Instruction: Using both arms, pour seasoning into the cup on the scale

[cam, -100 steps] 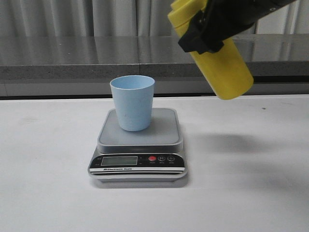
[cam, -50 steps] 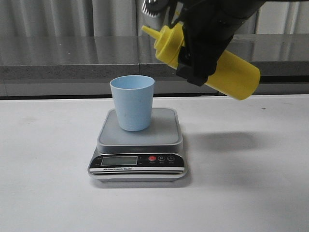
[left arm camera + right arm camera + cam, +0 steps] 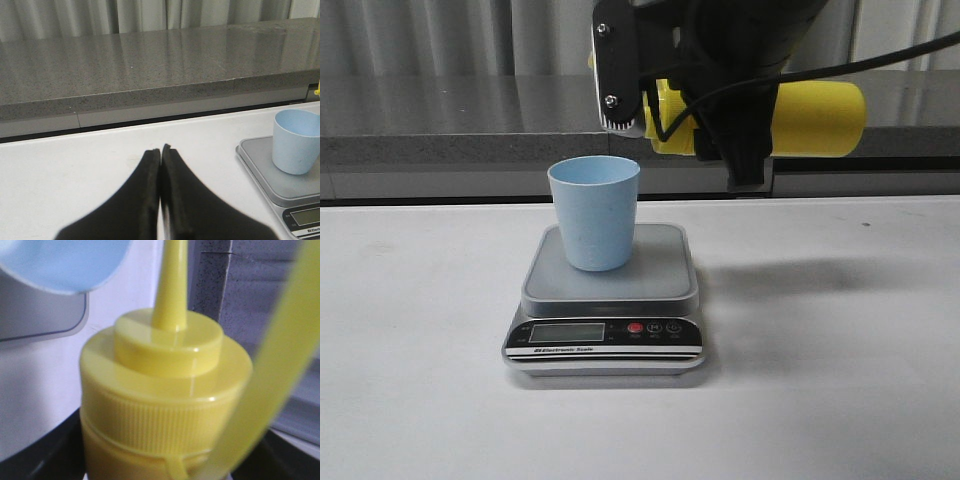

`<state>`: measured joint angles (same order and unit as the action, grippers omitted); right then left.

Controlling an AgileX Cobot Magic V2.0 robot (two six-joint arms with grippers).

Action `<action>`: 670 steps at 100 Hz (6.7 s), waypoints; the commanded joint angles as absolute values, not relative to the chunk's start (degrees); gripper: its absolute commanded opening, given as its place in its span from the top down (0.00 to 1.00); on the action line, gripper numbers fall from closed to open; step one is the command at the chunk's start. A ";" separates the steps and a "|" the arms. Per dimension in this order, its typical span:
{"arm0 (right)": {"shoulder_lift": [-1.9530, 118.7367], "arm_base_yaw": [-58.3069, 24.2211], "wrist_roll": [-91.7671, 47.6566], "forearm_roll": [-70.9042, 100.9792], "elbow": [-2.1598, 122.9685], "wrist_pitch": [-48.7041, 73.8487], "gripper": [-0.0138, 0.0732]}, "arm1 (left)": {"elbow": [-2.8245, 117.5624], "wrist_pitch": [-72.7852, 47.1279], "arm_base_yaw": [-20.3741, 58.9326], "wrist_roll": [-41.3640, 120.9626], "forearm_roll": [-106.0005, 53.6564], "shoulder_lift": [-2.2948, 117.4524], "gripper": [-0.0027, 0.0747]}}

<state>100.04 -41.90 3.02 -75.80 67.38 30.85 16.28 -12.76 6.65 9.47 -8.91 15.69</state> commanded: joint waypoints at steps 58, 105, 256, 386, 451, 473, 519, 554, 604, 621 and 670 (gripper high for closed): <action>98.67 -43.86 1.87 -89.59 69.37 33.93 0.52 | 17.79 -8.10 6.42 8.83 -9.51 16.06 0.99; 97.76 -43.86 24.69 -86.92 69.37 42.24 0.52 | 17.79 -8.10 6.42 8.83 -9.51 16.06 0.99; 84.59 -35.32 64.13 -75.75 69.00 27.61 0.52 | 17.79 -8.10 6.42 8.83 -9.51 16.06 0.99; 91.69 -15.20 6.55 -16.75 38.94 -52.77 0.52 | 17.79 -8.10 6.42 8.83 -9.51 16.06 0.99; 100.88 -15.20 6.55 -17.18 38.90 -58.95 0.52 | 17.79 -8.10 6.42 8.83 -9.51 16.06 0.99; 100.88 -15.20 6.55 -17.79 37.12 -59.57 0.52 | 17.79 -8.10 6.42 8.83 -9.51 16.06 0.99; 100.88 -15.20 6.55 -17.79 33.67 -62.89 0.11 | 17.79 -8.10 6.42 8.83 -9.51 16.06 0.99; 100.80 -15.20 6.55 -17.67 31.65 -64.61 0.11 | 17.79 -8.10 6.42 8.83 -9.51 16.06 0.99; 96.57 -15.20 6.48 -13.27 21.44 -69.82 0.11 | 17.79 -8.10 6.42 8.83 -9.51 16.06 0.99; 92.67 -15.20 6.47 -11.04 16.93 -70.17 0.11 | 17.79 -8.10 6.42 8.83 -9.51 16.06 0.99; 66.29 -15.20 6.47 -7.70 13.09 -50.36 0.11 | 17.79 -8.10 6.42 8.83 -9.51 16.06 0.99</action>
